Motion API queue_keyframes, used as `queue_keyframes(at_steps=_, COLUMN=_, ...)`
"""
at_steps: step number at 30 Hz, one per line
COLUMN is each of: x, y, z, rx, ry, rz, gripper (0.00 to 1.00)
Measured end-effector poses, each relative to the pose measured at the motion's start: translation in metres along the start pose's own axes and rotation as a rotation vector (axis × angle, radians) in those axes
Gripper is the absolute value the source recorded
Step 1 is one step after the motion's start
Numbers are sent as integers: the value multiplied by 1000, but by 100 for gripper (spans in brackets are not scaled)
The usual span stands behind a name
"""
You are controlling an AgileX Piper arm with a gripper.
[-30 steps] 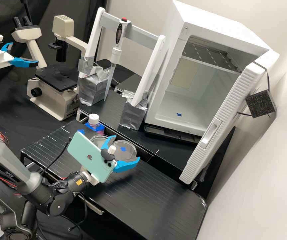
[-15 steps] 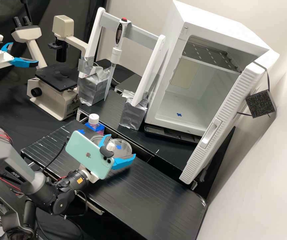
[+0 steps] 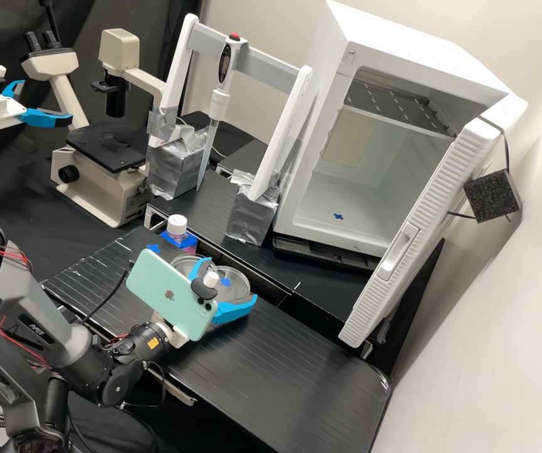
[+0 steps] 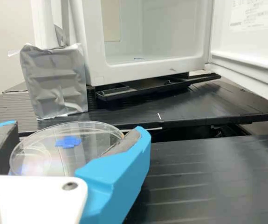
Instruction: Open the lid
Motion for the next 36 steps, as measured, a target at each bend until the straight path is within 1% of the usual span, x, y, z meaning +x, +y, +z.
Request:
queue_keyframes(at_steps=10, x=1, y=8, z=13, rx=-18, ry=-86, rz=95, gripper=0)
queue_keyframes(at_steps=14, x=3, y=9, z=20, rx=-13, ry=-128, rz=114, gripper=0)
queue_keyframes(at_steps=20, x=8, y=7, z=23, rx=-44, ry=-135, rz=129, gripper=0)
queue_keyframes(at_steps=21, x=8, y=6, z=23, rx=-44, ry=-133, rz=128, gripper=0)
queue_keyframes(at_steps=22, x=9, y=6, z=23, rx=-48, ry=-136, rz=133, gripper=100)
queue_keyframes(at_steps=26, x=11, y=5, z=24, rx=-70, ry=-143, rz=137, gripper=100)
queue_keyframes(at_steps=30, x=11, y=5, z=24, rx=-63, ry=-148, rz=142, gripper=100)
queue_keyframes(at_steps=36, x=12, y=5, z=23, rx=-74, ry=-148, rz=149, gripper=100)
